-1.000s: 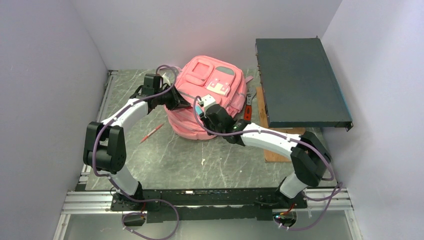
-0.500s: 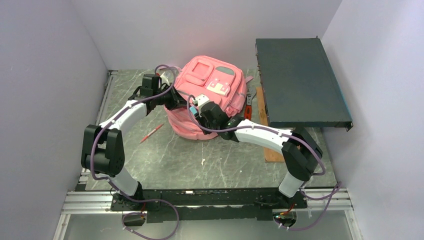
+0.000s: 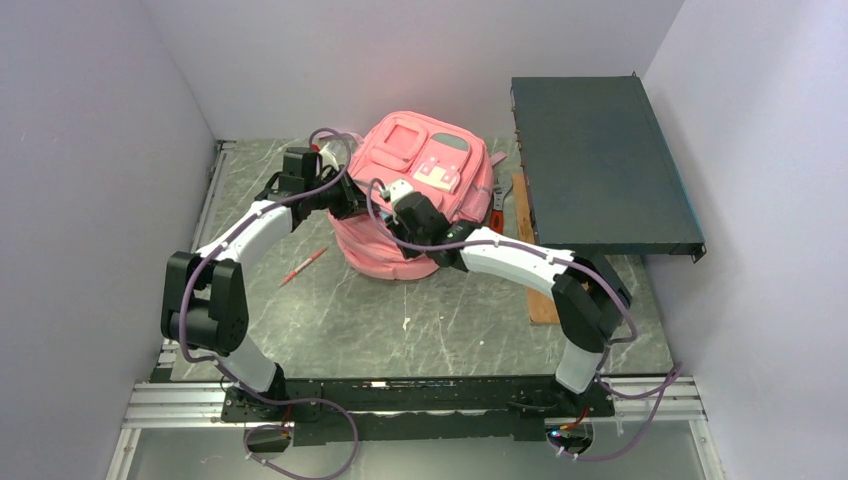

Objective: Pack the student bag
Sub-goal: Place the stationery in the student bag.

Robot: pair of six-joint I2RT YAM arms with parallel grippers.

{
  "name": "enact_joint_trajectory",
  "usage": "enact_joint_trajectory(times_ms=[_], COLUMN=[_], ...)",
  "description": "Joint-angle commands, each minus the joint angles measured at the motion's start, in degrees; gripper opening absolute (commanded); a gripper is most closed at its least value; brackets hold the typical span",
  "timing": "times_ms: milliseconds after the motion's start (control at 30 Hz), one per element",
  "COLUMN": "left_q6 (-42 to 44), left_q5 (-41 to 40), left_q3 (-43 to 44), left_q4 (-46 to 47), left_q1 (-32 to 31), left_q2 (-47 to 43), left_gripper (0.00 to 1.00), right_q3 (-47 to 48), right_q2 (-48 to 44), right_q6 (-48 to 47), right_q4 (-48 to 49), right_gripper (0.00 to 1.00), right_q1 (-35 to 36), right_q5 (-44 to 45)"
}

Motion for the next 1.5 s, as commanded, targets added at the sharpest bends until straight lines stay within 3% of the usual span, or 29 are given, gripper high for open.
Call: enact_joint_trajectory(times_ms=[0, 333, 600, 800, 1033, 1233, 1467], left_q6=[1.71, 1.23, 2.18, 1.50, 2.34, 1.36, 3.29], left_q5=[1.64, 2.03, 1.51, 2.49, 1.39, 2.70, 1.57], left_q3=[0.60, -0.61, -0.34, -0.07, -0.12, -0.64, 0.90], left_q4=[2.72, 2.65, 1.75, 1.99, 1.30, 2.43, -0.19], left_q1=[0.16, 0.17, 0.33, 0.90, 1.00, 1.22, 1.69], left_q2=[-3.97, -4.13, -4.19, -3.26, -2.68, -2.39, -2.43], left_gripper=[0.00, 0.00, 0.00, 0.00, 0.00, 0.00, 0.00], right_q3=[9.51, 13.06, 6.52, 2.47, 6.01, 10.88, 10.12], right_q2=[3.70, 6.03, 4.75, 3.12, 6.38, 14.43, 16.43], right_q6=[1.63, 3.25, -11.20, -23.30, -35.44, -42.31, -44.83], right_q4=[-0.99, 3.59, 18.76, 28.92, 29.39, 28.50, 29.99], right_gripper=[0.00, 0.00, 0.00, 0.09, 0.03, 0.12, 0.40], right_q1=[-1.73, -2.10, -0.09, 1.71, 4.98, 3.89, 2.93], right_q5=[6.26, 12.27, 20.26, 21.87, 27.89, 29.76, 29.28])
